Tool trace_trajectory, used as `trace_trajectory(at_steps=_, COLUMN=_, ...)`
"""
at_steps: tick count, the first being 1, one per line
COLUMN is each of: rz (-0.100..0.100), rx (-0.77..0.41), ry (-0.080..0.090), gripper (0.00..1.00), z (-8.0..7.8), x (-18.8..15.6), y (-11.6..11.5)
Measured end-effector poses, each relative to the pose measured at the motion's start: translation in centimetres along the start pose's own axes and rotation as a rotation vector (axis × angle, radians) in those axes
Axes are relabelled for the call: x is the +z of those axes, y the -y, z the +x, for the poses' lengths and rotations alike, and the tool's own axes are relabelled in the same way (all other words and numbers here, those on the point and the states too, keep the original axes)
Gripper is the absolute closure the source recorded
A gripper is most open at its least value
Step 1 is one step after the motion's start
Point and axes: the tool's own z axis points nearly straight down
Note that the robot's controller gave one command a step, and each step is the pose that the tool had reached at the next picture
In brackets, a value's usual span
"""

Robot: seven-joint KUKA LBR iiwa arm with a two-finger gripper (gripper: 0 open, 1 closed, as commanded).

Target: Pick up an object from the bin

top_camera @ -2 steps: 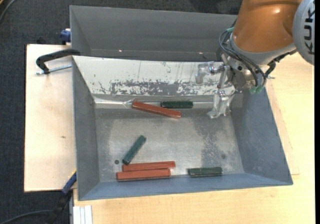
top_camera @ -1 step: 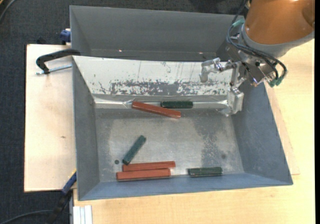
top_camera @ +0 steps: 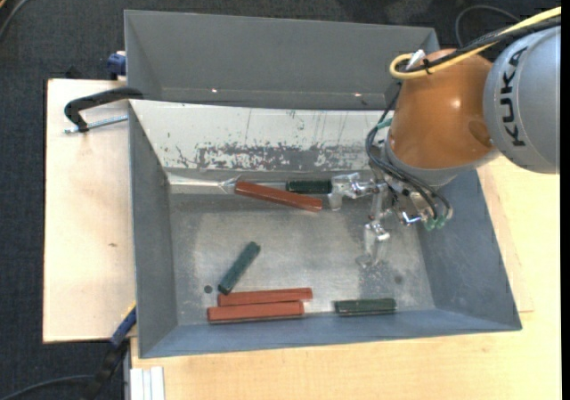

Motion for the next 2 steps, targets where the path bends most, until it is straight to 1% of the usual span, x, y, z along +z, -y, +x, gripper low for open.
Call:
trace_trajectory(at_steps=1, rz=0.003, rx=-0.31, ry=0.006, gripper=0.0, z=1.8, x=-0.5, y=-3.8)
trace_trajectory(at_steps=2, rz=0.001, rx=-0.57, ry=0.012, gripper=0.0, z=-3.2, x=4.3, y=-20.1)
